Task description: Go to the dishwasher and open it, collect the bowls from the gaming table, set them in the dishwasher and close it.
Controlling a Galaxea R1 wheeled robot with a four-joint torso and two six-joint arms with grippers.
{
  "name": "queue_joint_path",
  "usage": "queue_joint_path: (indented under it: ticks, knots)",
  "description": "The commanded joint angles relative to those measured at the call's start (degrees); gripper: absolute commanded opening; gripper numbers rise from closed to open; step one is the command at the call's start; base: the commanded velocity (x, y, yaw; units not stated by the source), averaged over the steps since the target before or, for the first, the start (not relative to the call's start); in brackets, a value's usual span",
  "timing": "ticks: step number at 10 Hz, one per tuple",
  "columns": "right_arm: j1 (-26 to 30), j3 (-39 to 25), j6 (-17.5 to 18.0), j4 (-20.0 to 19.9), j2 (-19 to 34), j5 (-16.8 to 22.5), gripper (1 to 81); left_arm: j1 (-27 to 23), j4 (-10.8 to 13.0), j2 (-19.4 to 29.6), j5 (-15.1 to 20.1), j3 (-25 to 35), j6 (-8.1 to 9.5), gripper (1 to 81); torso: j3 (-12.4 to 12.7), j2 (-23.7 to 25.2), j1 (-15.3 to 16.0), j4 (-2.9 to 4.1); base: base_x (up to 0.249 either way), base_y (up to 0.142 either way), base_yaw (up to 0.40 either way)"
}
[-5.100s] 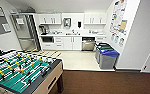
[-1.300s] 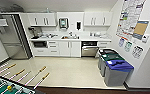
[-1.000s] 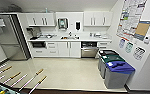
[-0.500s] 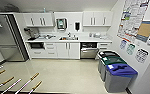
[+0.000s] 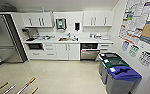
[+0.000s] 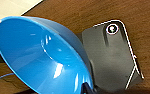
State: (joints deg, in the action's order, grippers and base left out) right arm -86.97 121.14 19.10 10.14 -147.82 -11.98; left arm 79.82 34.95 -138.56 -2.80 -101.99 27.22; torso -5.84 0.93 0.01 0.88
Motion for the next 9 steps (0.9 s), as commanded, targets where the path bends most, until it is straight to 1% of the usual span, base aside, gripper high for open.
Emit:
queue_joint_path:
  ticks: [1, 5, 9]
  knots:
    - [2.3, -0.8, 0.1, 0.8, 1.5, 2.1, 1.0, -3.0, 0.9, 2.1, 1.4, 1.4, -0.06, 1.0, 0.0, 0.0, 0.0, 0.0, 0.173, 0.0, 0.0]
    - [2.3, -0.9, 0.1, 0.8, 1.5, 2.1, 1.0, -3.0, 0.9, 2.1, 1.4, 1.4, -0.06, 1.0, 0.0, 0.0, 0.0, 0.0, 0.166, 0.0, 0.0]
    - [2.5, -0.9, 0.1, 0.8, 1.5, 2.1, 1.0, -3.0, 0.9, 2.2, 1.4, 1.7, -0.06, 1.0, 0.0, 0.0, 0.0, 0.0, 0.091, 0.0, 0.0]
